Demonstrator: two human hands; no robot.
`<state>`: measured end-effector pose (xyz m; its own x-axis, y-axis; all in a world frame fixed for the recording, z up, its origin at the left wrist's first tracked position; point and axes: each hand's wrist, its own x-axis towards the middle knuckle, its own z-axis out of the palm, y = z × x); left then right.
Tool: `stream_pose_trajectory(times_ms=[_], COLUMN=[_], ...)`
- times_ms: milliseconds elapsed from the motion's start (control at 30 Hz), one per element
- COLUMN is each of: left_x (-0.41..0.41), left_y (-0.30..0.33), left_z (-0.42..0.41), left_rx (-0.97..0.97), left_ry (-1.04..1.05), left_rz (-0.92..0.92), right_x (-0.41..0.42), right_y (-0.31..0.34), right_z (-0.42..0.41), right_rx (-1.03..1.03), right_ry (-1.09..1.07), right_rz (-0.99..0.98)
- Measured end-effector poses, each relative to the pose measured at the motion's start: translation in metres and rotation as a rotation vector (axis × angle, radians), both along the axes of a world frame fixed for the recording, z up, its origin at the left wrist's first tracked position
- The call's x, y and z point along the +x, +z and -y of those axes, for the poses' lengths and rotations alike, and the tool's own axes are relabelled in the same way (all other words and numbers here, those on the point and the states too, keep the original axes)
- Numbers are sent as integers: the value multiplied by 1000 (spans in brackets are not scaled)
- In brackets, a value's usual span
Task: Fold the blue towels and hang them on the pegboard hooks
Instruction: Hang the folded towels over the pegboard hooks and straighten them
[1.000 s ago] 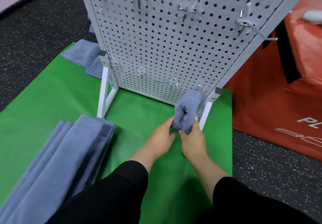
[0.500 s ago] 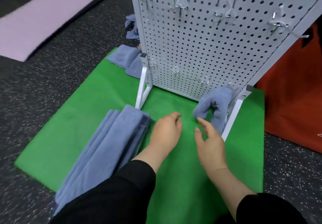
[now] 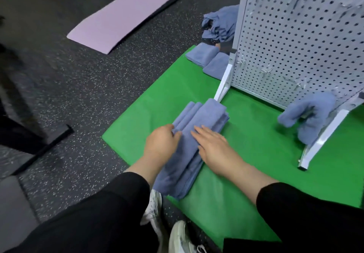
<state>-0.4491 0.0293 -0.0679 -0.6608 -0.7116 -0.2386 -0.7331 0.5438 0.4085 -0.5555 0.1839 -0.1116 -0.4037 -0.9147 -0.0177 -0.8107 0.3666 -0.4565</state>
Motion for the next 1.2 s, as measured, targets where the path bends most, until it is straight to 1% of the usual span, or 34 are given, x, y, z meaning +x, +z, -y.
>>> stream_pose_trajectory(times_ms=[67,200,300,433,500,533,567,633,700,767,833,933,1000,1067,1200], left_x=[6,7,4,-2,-4,-5,-6,-9,-13,-16,-19,-27,-37,-48,-65], left_y=[-7,-15,-20,-19,-17,-14,-14,-12,-8,-2,6,20,30,43,82], left_z=[2,0,-8,-14,-17,-18,-18,-17,-16,-17,-19,-28,-38,-48,-74], left_rx=[68,80,20,-76,-76,-46,0,152,367,630,849,1163,1293,1377,1456], left_ry=[-7,-23,-77,-105,-99,-82,-55,15,110,224,322,392,379,370,284], left_rz=[57,68,110,112,105,95,72,-4,-93,-157,-220,-303,-353,-411,-452], right_x=[1,1,2,5,6,6,7,9,9,8,8,7,1,-9,-35], right_y=[-1,-2,1,8,10,10,11,14,16,20,27,44,60,78,120], right_z=[2,2,3,6,7,8,9,11,12,12,10,3,-5,-18,-49], right_rx=[122,201,185,114,111,110,107,90,54,18,-7,-60,-102,-118,-123], right_ry=[17,21,8,-121,-143,-145,-154,-202,-275,-338,-363,-386,-414,-431,-435], right_rz=[7,33,111,279,312,323,339,392,442,479,492,494,475,429,232])
